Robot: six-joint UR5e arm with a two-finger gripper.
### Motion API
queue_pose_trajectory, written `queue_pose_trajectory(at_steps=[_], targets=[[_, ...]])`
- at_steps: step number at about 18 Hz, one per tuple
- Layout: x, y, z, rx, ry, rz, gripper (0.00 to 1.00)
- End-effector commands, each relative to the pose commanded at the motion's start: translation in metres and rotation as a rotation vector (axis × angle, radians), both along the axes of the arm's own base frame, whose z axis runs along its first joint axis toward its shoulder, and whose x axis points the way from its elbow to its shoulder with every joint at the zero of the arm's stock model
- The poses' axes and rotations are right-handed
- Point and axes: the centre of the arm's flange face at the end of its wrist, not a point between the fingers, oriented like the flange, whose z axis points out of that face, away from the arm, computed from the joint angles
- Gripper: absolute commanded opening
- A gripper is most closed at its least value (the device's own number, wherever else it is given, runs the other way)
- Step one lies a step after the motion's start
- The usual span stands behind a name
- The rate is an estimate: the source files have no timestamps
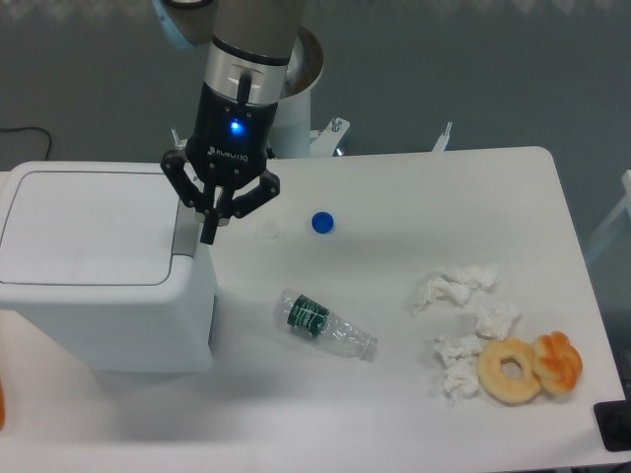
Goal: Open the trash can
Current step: 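Press the gripper down on the trash can lid's rear edge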
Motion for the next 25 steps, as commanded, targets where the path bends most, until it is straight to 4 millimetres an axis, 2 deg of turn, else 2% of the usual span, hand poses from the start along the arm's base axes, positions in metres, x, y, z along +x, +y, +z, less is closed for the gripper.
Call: queue_pose_trajectory(at_steps=[7, 25], targets=[[0.006, 0.001, -0.010, -0.012, -0.016, -0.010, 0.00], [0.005, 0.005, -0.017, -0.025, -0.017, -0.010, 0.00]])
